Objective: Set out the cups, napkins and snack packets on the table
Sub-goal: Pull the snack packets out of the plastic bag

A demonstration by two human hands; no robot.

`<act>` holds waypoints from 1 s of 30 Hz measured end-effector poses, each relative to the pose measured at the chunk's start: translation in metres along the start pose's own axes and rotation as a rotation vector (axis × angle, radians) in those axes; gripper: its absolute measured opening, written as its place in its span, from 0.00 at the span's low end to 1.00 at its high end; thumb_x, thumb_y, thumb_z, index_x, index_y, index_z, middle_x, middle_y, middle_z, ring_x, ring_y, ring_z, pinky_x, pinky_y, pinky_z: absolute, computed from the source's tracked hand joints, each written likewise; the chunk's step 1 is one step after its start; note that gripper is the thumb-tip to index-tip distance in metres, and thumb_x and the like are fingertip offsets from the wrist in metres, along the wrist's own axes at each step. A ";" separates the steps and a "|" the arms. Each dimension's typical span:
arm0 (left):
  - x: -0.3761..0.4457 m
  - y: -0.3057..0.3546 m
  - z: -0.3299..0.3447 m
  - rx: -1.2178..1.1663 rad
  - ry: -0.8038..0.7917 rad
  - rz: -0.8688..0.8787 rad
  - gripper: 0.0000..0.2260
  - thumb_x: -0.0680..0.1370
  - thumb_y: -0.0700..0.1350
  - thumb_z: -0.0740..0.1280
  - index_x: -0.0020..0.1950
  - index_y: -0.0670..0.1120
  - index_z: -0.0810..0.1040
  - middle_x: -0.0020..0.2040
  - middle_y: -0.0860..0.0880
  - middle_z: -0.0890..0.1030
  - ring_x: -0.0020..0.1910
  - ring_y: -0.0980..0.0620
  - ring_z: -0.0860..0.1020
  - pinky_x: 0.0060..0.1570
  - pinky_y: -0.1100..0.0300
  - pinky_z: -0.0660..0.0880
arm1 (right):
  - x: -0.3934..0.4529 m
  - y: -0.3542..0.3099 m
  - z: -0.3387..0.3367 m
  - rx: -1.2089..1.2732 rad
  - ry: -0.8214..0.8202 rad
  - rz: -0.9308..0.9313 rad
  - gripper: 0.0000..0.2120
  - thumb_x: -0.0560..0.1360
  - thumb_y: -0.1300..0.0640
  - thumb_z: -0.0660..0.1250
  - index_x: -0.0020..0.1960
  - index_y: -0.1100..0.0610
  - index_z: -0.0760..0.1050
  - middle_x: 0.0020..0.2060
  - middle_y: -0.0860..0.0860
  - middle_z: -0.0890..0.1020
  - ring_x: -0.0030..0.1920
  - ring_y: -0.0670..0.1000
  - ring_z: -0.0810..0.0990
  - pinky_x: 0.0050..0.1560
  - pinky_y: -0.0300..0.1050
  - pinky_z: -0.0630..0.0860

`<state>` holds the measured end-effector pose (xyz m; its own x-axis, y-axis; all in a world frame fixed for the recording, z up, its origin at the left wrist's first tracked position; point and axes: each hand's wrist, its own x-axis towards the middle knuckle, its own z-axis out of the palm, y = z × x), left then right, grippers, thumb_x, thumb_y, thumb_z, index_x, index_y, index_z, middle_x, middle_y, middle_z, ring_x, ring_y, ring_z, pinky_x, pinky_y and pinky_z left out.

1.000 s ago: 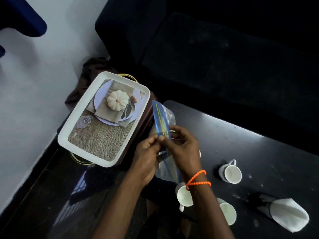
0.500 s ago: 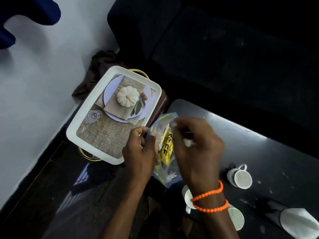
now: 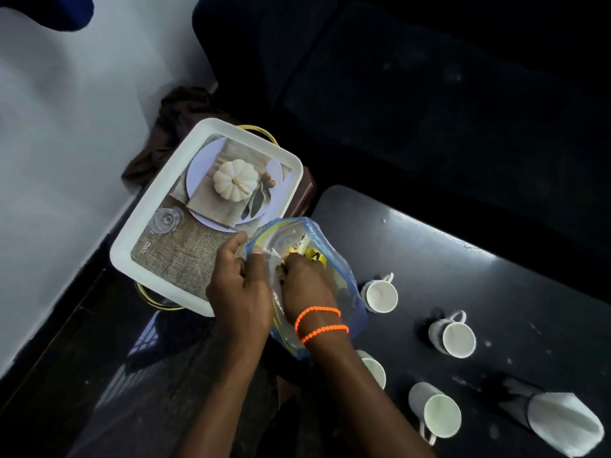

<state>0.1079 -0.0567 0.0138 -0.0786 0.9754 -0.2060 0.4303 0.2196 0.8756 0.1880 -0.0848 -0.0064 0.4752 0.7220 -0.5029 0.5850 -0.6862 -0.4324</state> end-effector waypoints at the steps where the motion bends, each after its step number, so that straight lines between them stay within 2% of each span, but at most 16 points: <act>1: 0.004 0.000 0.000 0.015 0.009 0.003 0.12 0.82 0.41 0.67 0.65 0.46 0.82 0.46 0.52 0.84 0.42 0.59 0.80 0.45 0.68 0.74 | -0.008 -0.003 -0.013 0.009 0.045 -0.016 0.10 0.80 0.51 0.62 0.56 0.54 0.78 0.51 0.58 0.84 0.54 0.62 0.82 0.45 0.48 0.73; 2: 0.008 0.000 0.000 0.038 0.014 0.011 0.12 0.81 0.41 0.67 0.64 0.46 0.83 0.47 0.52 0.84 0.45 0.57 0.80 0.46 0.67 0.72 | -0.019 -0.004 -0.029 0.012 0.106 -0.033 0.11 0.77 0.48 0.64 0.54 0.53 0.78 0.48 0.55 0.85 0.51 0.60 0.83 0.43 0.46 0.72; 4: 0.015 0.001 -0.001 0.073 0.022 0.018 0.11 0.81 0.40 0.66 0.60 0.47 0.85 0.47 0.52 0.84 0.48 0.53 0.80 0.46 0.65 0.68 | -0.046 -0.004 -0.067 0.113 0.293 -0.144 0.13 0.72 0.44 0.69 0.52 0.49 0.80 0.41 0.51 0.86 0.44 0.54 0.85 0.39 0.45 0.76; 7: 0.020 0.002 -0.002 0.071 0.018 0.015 0.10 0.82 0.40 0.66 0.57 0.47 0.85 0.46 0.51 0.84 0.44 0.54 0.77 0.43 0.64 0.66 | -0.067 0.011 -0.135 0.608 0.400 -0.259 0.12 0.68 0.48 0.72 0.51 0.48 0.83 0.36 0.46 0.85 0.34 0.41 0.82 0.36 0.36 0.79; 10: 0.019 0.005 -0.001 0.038 -0.015 -0.002 0.09 0.83 0.41 0.65 0.57 0.48 0.85 0.49 0.51 0.85 0.45 0.54 0.79 0.45 0.72 0.71 | -0.034 0.048 -0.166 0.960 0.477 -0.159 0.08 0.72 0.59 0.72 0.50 0.52 0.83 0.41 0.53 0.87 0.39 0.47 0.85 0.35 0.38 0.81; 13: 0.016 0.011 0.003 -0.025 -0.044 -0.026 0.09 0.82 0.40 0.66 0.57 0.47 0.85 0.54 0.48 0.87 0.53 0.51 0.82 0.54 0.61 0.75 | 0.037 0.084 -0.145 1.001 0.422 0.165 0.07 0.75 0.65 0.70 0.51 0.57 0.81 0.43 0.56 0.85 0.44 0.56 0.85 0.45 0.52 0.85; 15: 0.013 0.014 0.006 -0.059 -0.061 -0.028 0.08 0.82 0.40 0.66 0.57 0.46 0.84 0.52 0.48 0.86 0.52 0.51 0.81 0.52 0.59 0.75 | 0.081 0.103 -0.113 1.025 0.323 0.355 0.04 0.75 0.66 0.69 0.49 0.61 0.80 0.43 0.60 0.82 0.44 0.59 0.82 0.48 0.58 0.82; 18: 0.013 0.013 0.011 -0.089 -0.092 -0.018 0.06 0.82 0.41 0.67 0.54 0.49 0.83 0.46 0.51 0.85 0.44 0.57 0.80 0.46 0.60 0.75 | 0.117 0.127 -0.065 1.060 0.154 0.495 0.04 0.76 0.66 0.69 0.43 0.62 0.79 0.42 0.63 0.81 0.41 0.59 0.82 0.48 0.59 0.82; 19: 0.013 0.012 0.012 -0.089 -0.101 -0.016 0.06 0.83 0.43 0.67 0.53 0.52 0.82 0.42 0.53 0.83 0.40 0.60 0.78 0.43 0.62 0.74 | 0.120 0.132 -0.057 0.983 0.143 0.521 0.03 0.77 0.64 0.70 0.46 0.64 0.80 0.45 0.64 0.83 0.44 0.62 0.83 0.51 0.59 0.82; 21: 0.012 0.009 0.014 -0.094 -0.122 -0.025 0.05 0.83 0.45 0.67 0.55 0.54 0.81 0.38 0.54 0.81 0.34 0.62 0.75 0.39 0.64 0.73 | 0.117 0.136 -0.053 0.644 0.205 0.564 0.17 0.76 0.55 0.73 0.60 0.64 0.80 0.57 0.63 0.83 0.59 0.63 0.82 0.62 0.53 0.78; 23: 0.011 0.010 0.017 -0.109 -0.139 -0.052 0.08 0.84 0.46 0.67 0.62 0.51 0.81 0.46 0.56 0.83 0.42 0.63 0.78 0.45 0.66 0.75 | 0.099 0.125 -0.067 0.520 0.456 0.498 0.22 0.75 0.52 0.74 0.65 0.61 0.78 0.60 0.60 0.83 0.62 0.59 0.81 0.64 0.48 0.75; 25: 0.010 0.011 0.019 -0.110 -0.156 -0.064 0.12 0.84 0.46 0.66 0.66 0.47 0.81 0.57 0.53 0.84 0.54 0.59 0.81 0.55 0.64 0.75 | 0.064 0.103 -0.084 0.650 0.753 0.288 0.13 0.75 0.53 0.72 0.58 0.56 0.80 0.51 0.53 0.85 0.51 0.49 0.83 0.58 0.48 0.80; 26: 0.009 0.012 0.020 -0.111 -0.163 -0.053 0.11 0.84 0.45 0.65 0.64 0.46 0.83 0.56 0.53 0.85 0.55 0.59 0.81 0.56 0.63 0.75 | 0.042 0.090 -0.088 0.724 0.796 0.148 0.08 0.75 0.54 0.71 0.54 0.52 0.82 0.45 0.49 0.86 0.46 0.46 0.84 0.52 0.46 0.83; 27: 0.008 0.012 0.021 -0.102 -0.172 -0.035 0.10 0.85 0.45 0.65 0.60 0.45 0.85 0.51 0.55 0.86 0.51 0.61 0.81 0.53 0.64 0.76 | 0.019 0.074 -0.090 0.774 0.743 0.020 0.06 0.75 0.54 0.70 0.50 0.48 0.83 0.40 0.48 0.87 0.42 0.45 0.86 0.48 0.44 0.84; 28: 0.006 0.012 0.022 -0.083 -0.173 -0.008 0.10 0.85 0.45 0.65 0.54 0.45 0.85 0.43 0.56 0.85 0.44 0.64 0.80 0.49 0.65 0.75 | 0.004 0.061 -0.084 0.760 0.595 -0.057 0.05 0.74 0.54 0.69 0.47 0.48 0.83 0.38 0.48 0.87 0.40 0.46 0.86 0.44 0.43 0.84; 30: 0.002 0.013 0.023 -0.036 -0.158 0.039 0.11 0.85 0.45 0.65 0.49 0.44 0.84 0.34 0.55 0.79 0.37 0.64 0.76 0.42 0.69 0.71 | -0.005 0.037 -0.058 0.575 0.316 -0.038 0.06 0.73 0.55 0.68 0.44 0.53 0.84 0.37 0.52 0.87 0.39 0.53 0.86 0.45 0.47 0.83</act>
<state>0.1340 -0.0526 0.0152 0.0810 0.9685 -0.2356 0.3977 0.1854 0.8986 0.2452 -0.1080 0.0234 0.6822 0.6781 -0.2735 0.2021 -0.5343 -0.8208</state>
